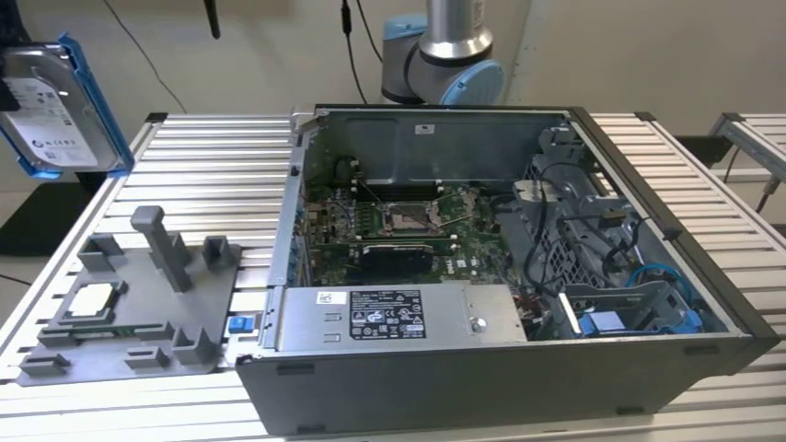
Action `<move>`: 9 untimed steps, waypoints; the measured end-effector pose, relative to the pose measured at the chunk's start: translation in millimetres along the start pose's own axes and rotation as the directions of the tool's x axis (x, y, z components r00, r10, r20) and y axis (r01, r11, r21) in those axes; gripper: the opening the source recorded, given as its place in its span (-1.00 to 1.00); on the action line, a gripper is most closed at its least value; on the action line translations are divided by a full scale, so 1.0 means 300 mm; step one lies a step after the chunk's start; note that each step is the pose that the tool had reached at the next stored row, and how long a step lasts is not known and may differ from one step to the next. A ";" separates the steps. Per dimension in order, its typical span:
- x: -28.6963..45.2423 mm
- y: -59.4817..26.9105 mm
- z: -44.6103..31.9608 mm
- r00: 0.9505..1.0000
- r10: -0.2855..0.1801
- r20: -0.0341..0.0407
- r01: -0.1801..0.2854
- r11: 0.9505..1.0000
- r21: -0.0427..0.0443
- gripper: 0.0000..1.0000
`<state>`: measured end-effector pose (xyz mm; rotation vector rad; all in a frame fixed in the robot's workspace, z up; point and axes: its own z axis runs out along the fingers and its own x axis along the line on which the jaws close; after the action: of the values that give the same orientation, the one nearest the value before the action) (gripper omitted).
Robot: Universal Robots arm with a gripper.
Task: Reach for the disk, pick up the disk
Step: 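Pick up the disk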
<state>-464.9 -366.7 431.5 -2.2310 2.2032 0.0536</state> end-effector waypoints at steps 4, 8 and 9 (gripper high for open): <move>0.000 0.000 -0.004 1.000 0.000 0.000 0.000 1.000 -0.001 -1.00; 0.000 0.000 -0.007 1.000 0.000 0.000 0.000 1.000 -0.001 -1.00; 0.000 0.000 -0.008 1.000 0.000 0.000 0.000 1.000 -0.002 -1.00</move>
<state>-464.8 -366.7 434.0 -2.2317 2.2040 0.0553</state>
